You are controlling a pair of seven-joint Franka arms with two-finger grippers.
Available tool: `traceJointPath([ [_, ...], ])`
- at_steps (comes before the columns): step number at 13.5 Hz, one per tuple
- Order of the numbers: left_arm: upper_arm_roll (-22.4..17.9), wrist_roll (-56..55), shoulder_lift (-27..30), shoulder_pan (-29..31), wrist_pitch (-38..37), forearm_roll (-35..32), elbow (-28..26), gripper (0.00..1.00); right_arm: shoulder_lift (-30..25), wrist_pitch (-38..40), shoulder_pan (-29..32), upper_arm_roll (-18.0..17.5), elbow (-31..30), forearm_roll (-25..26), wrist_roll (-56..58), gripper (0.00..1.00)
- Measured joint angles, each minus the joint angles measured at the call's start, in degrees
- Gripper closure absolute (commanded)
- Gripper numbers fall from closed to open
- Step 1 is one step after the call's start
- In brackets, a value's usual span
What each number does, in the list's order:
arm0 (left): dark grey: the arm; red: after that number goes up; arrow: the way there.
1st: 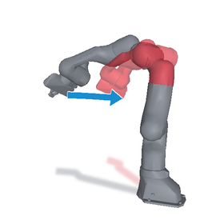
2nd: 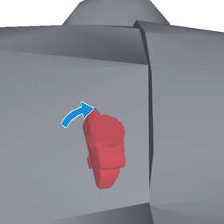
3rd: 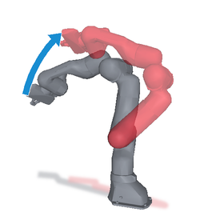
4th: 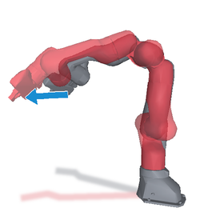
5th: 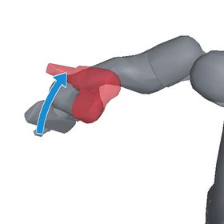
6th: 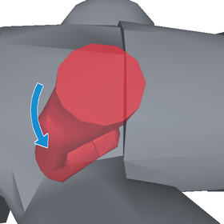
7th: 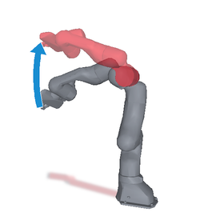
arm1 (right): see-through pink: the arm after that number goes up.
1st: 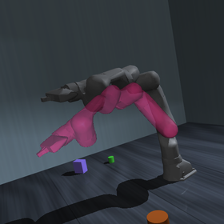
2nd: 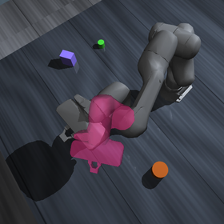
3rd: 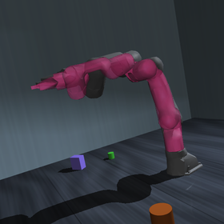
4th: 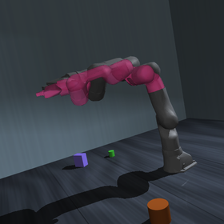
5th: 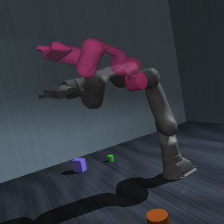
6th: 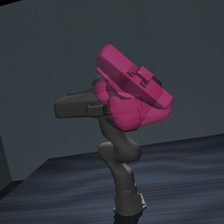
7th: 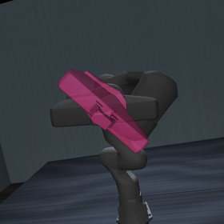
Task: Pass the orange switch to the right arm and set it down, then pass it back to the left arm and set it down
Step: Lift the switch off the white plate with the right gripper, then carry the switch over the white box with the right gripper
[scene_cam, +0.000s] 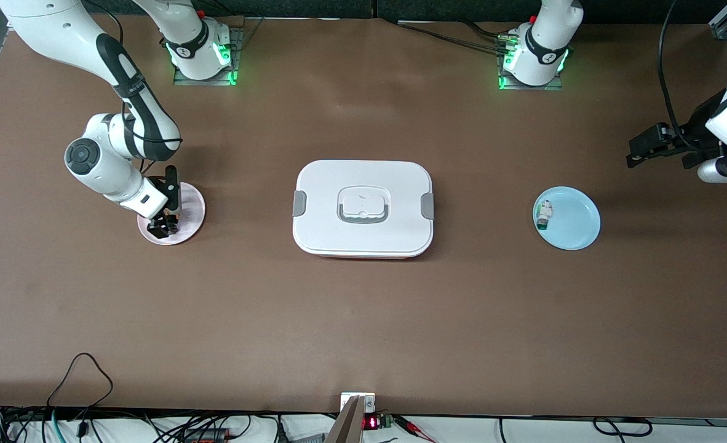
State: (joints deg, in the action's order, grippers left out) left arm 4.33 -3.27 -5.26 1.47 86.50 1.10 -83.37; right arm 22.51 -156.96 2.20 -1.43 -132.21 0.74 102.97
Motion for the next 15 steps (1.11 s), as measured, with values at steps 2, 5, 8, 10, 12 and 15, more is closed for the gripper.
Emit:
traceJointPath([
  [2,0.0,0.0,0.0,0.0,0.0,0.0,0.0,0.0,0.36,-0.46,0.0,0.0,0.0,0.0,0.01,0.02],
  [5,0.0,0.0,0.0,0.0,0.0,0.0,0.0,0.0,0.38,-0.56,0.0,0.0,0.0,0.0,0.02,0.5],
  [8,0.0,0.0,0.0,0.0,0.0,0.0,0.0,0.0,0.35,-0.72,0.0,0.0,0.0,0.0,0.12,0.86],
  [10,0.0,0.0,0.0,0.01,0.0,0.0,0.0,0.0,0.29,-0.97,-0.01,-0.01,0.01,0.0,1.19,0.92],
  [12,0.0,0.0,0.0,0.01,0.0,0.0,0.0,0.0,0.16,-1.01,-0.16,-0.27,0.1,0.0,2.02,0.98],
  [15,0.0,0.0,-0.01,0.01,0.0,0.0,0.0,0.0,-1.48,1.13,-0.36,-2.11,0.75,-0.02,2.05,1.0],
])
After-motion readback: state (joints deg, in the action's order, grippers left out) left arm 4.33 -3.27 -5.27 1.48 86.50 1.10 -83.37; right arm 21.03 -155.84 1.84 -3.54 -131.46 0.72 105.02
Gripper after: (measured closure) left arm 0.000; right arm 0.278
